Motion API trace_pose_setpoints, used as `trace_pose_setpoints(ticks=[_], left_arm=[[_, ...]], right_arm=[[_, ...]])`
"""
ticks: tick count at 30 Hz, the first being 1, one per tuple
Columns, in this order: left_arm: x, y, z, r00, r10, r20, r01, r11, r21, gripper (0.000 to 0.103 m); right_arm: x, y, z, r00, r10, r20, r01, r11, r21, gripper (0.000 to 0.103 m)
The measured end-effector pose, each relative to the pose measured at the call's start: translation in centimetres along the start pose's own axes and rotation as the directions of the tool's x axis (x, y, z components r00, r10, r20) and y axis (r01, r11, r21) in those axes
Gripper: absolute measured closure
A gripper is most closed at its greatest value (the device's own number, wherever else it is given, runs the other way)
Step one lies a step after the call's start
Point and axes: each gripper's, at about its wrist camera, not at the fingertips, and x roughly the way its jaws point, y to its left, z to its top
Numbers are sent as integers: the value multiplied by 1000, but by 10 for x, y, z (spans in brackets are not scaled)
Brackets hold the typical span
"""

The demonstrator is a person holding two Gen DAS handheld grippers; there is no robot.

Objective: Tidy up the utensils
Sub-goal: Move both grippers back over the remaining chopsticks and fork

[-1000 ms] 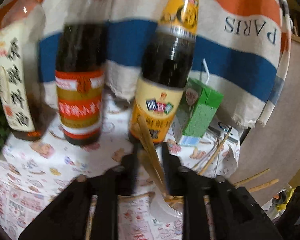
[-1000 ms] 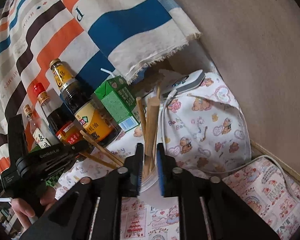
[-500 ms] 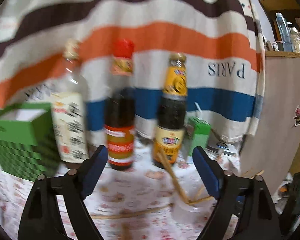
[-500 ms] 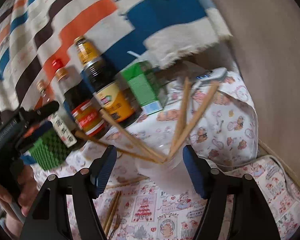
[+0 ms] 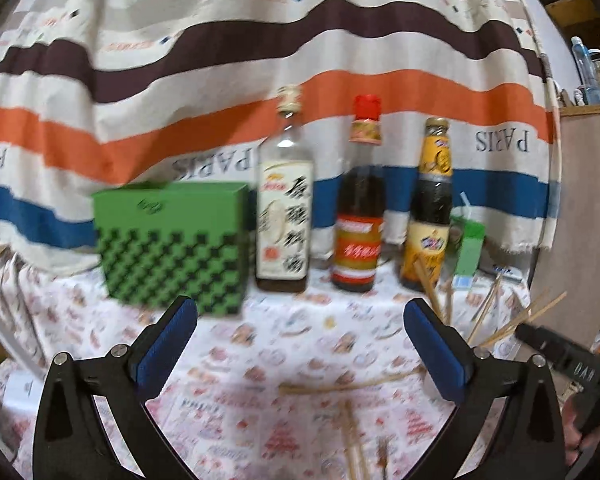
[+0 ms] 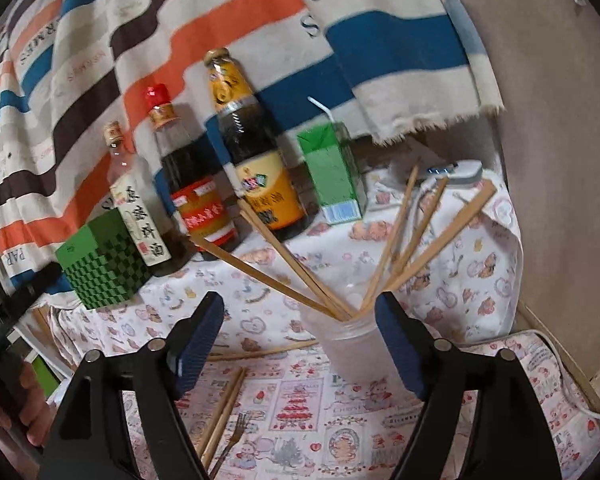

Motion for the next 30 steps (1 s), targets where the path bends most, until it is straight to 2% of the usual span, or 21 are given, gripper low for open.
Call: trace_pose_setpoints(ticks=[4, 8, 12, 14, 19, 22, 27, 30], left_arm=[[-9, 13, -17, 999, 41, 1, -41, 999, 26, 0], [-13, 29, -37, 999, 40, -16, -40, 999, -20, 0], [2, 39, -54, 994, 6, -113, -11, 999, -42, 0], [9, 43, -61, 990, 36, -134, -42, 998, -46, 0], [24, 46, -71, 982, 48, -182, -58, 997, -47, 0], [32, 45, -79, 977, 74, -200, -80, 997, -22, 0], [50, 50, -91, 959, 31, -283, -48, 997, -52, 0], [53, 49, -96, 959, 30, -281, -44, 998, -41, 0]], right_arm=[[1, 6, -2, 1000, -1, -9, 1, 1000, -10, 22], [8, 10, -8, 999, 1, -36, -2, 1000, -12, 22], [17, 14, -17, 998, -8, -66, 7, 1000, -21, 22], [26, 18, -24, 994, 3, -113, -5, 1000, -21, 22], [41, 23, -38, 983, -11, -181, 4, 999, -38, 22], [44, 28, -44, 982, -38, -184, 22, 996, -86, 22], [50, 32, -48, 975, -49, -219, 24, 993, -112, 22], [56, 27, -50, 966, -41, -257, 19, 996, -87, 22]])
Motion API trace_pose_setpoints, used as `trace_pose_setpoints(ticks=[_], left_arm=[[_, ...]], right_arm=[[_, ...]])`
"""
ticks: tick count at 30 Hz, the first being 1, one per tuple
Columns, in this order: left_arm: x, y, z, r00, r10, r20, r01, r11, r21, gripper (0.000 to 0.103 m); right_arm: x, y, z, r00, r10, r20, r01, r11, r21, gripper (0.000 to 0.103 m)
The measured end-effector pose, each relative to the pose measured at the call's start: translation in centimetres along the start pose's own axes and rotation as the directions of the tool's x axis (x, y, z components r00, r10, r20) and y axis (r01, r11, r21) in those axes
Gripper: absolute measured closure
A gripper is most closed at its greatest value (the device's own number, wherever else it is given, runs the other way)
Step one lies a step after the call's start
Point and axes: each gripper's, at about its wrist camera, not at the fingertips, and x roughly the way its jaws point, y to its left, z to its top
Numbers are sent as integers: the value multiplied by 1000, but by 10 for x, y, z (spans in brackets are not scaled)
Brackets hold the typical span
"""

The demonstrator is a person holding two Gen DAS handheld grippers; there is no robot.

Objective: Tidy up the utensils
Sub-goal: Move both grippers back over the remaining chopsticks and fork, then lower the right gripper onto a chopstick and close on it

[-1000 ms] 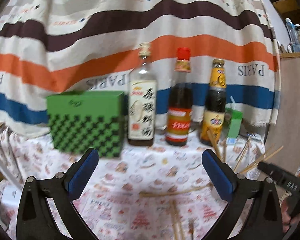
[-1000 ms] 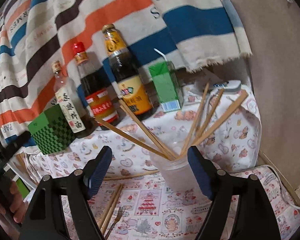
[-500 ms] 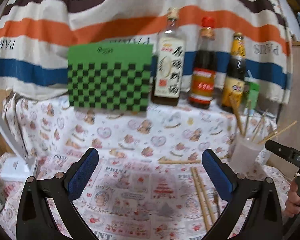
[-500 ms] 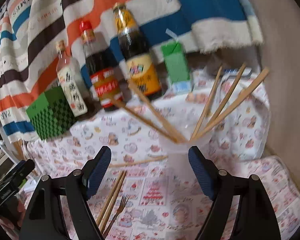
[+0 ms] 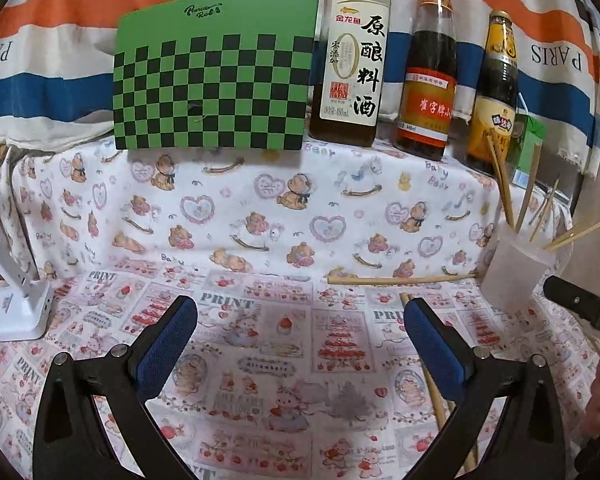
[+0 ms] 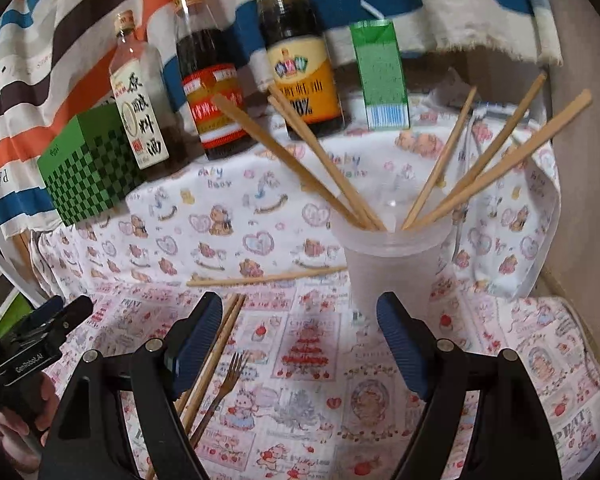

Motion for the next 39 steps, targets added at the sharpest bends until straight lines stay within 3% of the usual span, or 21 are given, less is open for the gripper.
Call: trace_pose_setpoints(ticks=[5, 10, 12, 15, 18, 24, 39], left_arm=[[-6, 1, 0, 999, -35, 41, 36, 999, -17, 0], [-17, -8, 0, 994, -25, 111, 22, 1000, 22, 0], [-21, -17, -1, 991, -19, 132, 10, 998, 67, 0], [-32, -27, -3, 982, -21, 189, -3, 993, 122, 0], [-28, -27, -2, 985, -21, 170, -1, 992, 125, 0], [-28, -23, -2, 985, -3, 172, -15, 995, 99, 0], [-19, -21, -1, 992, 15, 127, -26, 996, 81, 1]], right_arm=[[8, -4, -2, 999, 11, -46, -9, 1000, 25, 23], [17, -1, -5, 992, 69, -106, -67, 997, 30, 35], [19, 2, -5, 989, 88, -122, -87, 996, 16, 43], [28, 8, -5, 981, 103, -162, -101, 995, 17, 47], [42, 19, -5, 965, 113, -236, -114, 993, 9, 58], [66, 41, 1, 952, 92, -293, -94, 996, 8, 68], [94, 58, -30, 936, 72, -346, -104, 992, -76, 82]])
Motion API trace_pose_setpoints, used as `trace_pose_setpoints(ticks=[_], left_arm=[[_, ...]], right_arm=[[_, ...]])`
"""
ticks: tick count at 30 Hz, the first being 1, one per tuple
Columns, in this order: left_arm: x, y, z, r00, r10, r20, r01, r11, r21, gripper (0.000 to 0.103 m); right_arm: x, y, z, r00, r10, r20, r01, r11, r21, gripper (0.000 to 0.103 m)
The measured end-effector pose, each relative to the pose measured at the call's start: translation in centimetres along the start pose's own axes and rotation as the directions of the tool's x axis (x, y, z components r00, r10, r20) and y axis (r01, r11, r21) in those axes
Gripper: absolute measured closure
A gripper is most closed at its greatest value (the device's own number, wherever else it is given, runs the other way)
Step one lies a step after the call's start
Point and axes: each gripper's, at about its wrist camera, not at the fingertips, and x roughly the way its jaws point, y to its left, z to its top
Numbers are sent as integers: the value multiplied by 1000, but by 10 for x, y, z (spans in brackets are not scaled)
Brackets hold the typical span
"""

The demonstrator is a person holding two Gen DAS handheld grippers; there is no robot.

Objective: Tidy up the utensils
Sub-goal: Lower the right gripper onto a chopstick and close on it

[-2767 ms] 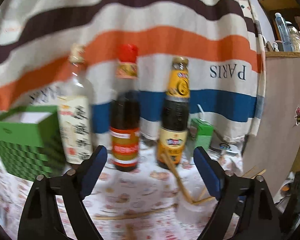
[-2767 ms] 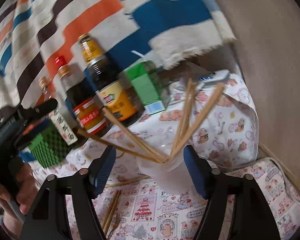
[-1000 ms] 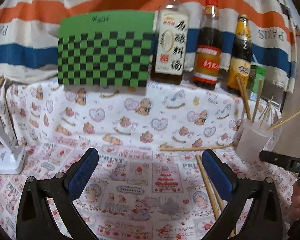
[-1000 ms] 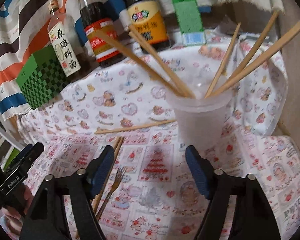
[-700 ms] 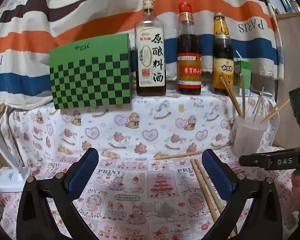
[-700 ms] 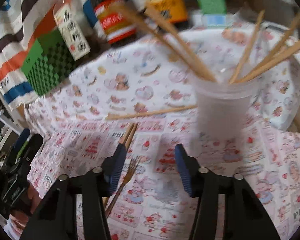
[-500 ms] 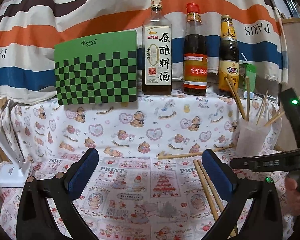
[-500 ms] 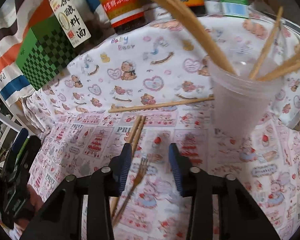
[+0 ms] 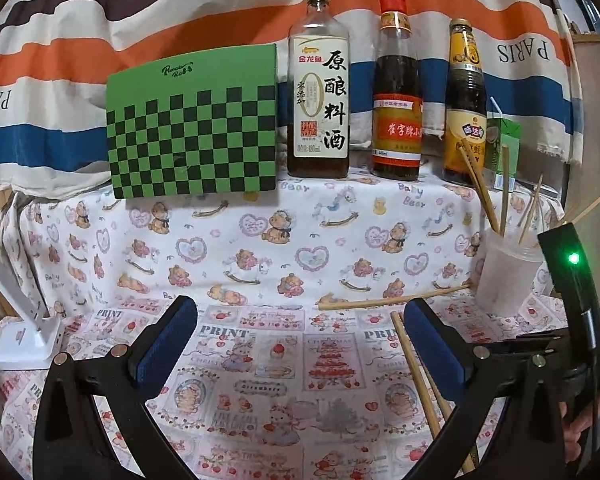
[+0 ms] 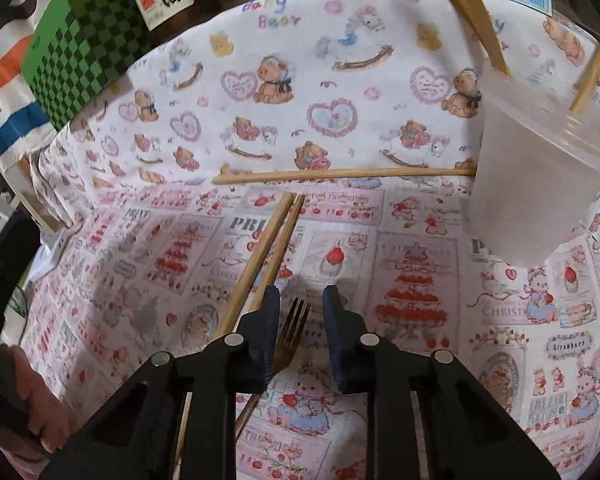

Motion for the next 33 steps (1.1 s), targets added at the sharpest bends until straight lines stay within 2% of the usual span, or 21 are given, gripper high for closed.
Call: trace_pose_setpoints(ticks=[3, 6, 8, 10, 17, 21, 25, 29, 33], left_arm=[[0, 1, 0, 1000, 4, -3, -4, 1000, -7, 0], [2, 1, 0, 1000, 2, -11, -2, 1000, -7, 1], [2, 1, 0, 1000, 2, -11, -2, 1000, -7, 0], [2, 2, 0, 1000, 9, -11, -10, 1000, -9, 0], [5, 5, -1, 999, 28, -22, -29, 999, -28, 0], [5, 5, -1, 999, 39, -26, -39, 999, -27, 1], [6, 5, -1, 998, 54, -39, -55, 998, -26, 0], [9, 8, -1, 997, 57, -54, -59, 998, -34, 1], [10, 9, -1, 997, 56, -59, -59, 997, -42, 1]], right_arm=[[2, -4, 0, 999, 35, -5, -35, 999, 25, 89], [3, -7, 1, 998, 58, -1, -58, 997, 46, 92], [2, -10, 1, 998, 59, 5, -60, 996, 60, 93], [-4, -11, 1, 998, 57, 26, -59, 997, 59, 99], [-19, -7, -1, 997, 65, 49, -67, 997, 41, 100], [-15, -1, -3, 998, -59, 19, 59, 998, -10, 101], [-10, -4, -5, 998, -59, -14, 59, 998, 3, 101], [-6, 7, -8, 995, -98, -23, 96, 993, -70, 101], [-6, 7, -9, 994, -106, -19, 104, 992, -74, 101]])
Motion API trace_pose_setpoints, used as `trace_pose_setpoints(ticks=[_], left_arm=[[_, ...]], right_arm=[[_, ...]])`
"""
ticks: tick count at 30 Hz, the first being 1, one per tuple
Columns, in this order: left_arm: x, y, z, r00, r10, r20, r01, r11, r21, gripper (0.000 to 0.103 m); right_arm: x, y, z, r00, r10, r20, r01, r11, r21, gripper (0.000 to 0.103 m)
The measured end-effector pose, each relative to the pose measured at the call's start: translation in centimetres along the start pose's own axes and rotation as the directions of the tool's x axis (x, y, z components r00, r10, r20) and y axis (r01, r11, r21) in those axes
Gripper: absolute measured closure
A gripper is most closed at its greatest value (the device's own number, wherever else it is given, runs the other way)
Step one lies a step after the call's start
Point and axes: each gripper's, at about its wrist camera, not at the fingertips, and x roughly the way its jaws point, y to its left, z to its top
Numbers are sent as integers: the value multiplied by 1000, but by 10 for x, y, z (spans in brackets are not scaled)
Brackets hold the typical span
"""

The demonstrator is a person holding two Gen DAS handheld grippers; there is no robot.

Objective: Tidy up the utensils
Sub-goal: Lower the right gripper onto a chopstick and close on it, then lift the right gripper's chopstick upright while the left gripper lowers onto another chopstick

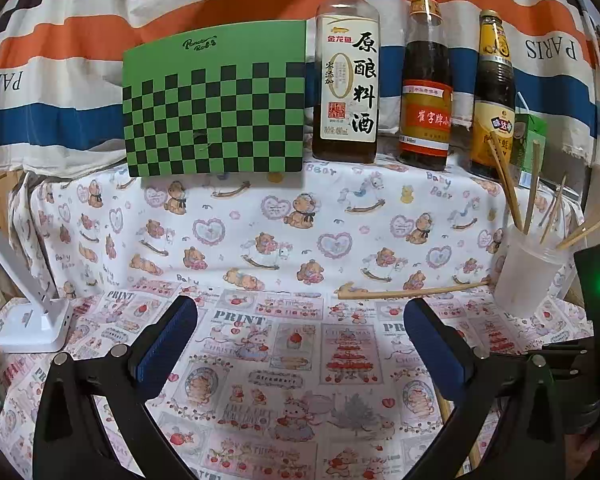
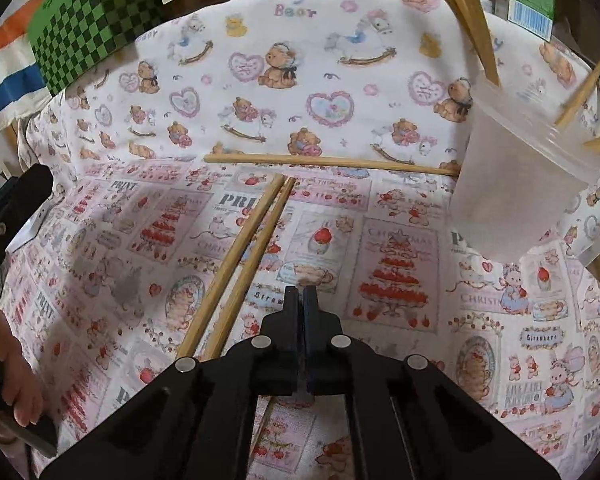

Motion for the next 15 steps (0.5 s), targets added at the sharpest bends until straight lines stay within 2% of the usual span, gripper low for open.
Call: trace_pose_setpoints(ticks=[3, 7, 12, 14, 15], left_arm=[[0, 0, 0, 1000, 0, 0, 0, 1000, 1, 1], [0, 1, -1, 1000, -1, -8, 1, 1000, 6, 1], [3, -2, -3, 999, -1, -48, 3, 1000, 30, 1], [7, -5, -3, 996, -19, -91, 23, 999, 46, 1], [10, -8, -2, 992, -30, -120, 37, 998, 57, 1]], right_arm=[[-6, -7, 1, 999, 40, 37, -42, 998, 40, 101], [-37, -10, 5, 982, 61, 178, -69, 997, 40, 101], [-87, -12, 5, 922, -15, 387, 2, 999, 32, 101], [-103, -14, 3, 883, -59, 465, 41, 998, 48, 101], [-109, -15, 4, 871, -73, 486, 53, 997, 56, 101]])
